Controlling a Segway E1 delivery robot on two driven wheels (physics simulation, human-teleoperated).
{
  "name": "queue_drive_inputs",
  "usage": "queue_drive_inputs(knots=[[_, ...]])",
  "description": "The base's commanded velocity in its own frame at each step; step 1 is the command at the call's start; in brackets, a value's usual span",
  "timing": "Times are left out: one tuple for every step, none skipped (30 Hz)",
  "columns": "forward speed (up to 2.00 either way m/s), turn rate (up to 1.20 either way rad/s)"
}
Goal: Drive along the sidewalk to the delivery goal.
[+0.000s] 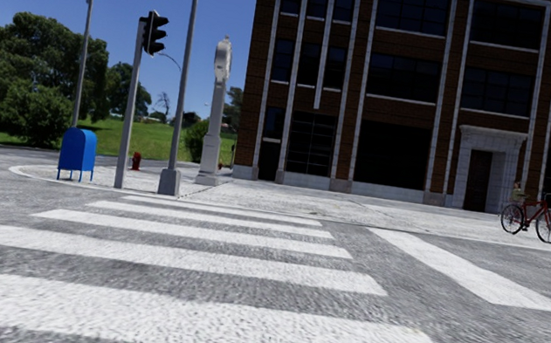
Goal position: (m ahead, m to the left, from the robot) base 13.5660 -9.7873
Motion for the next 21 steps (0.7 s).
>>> queue_drive_inputs(knots=[[2.00, 0.00], [2.00, 0.00], [2.00, 0.00], [2.00, 0.00], [2.00, 0.00], [2.00, 0.00], [2.00, 0.00], [2.00, 0.00], [2.00, 0.00], [2.00, 0.00], [2.00, 0.00], [2.00, 0.00], [2.00, 0.00], [2.00, 0.00], [2.00, 0.00], [2.00, 0.00], [2.00, 0.00], [2.00, 0.00], [2.00, 0.00], [2.00, 0.00], [2.00, 0.00]])
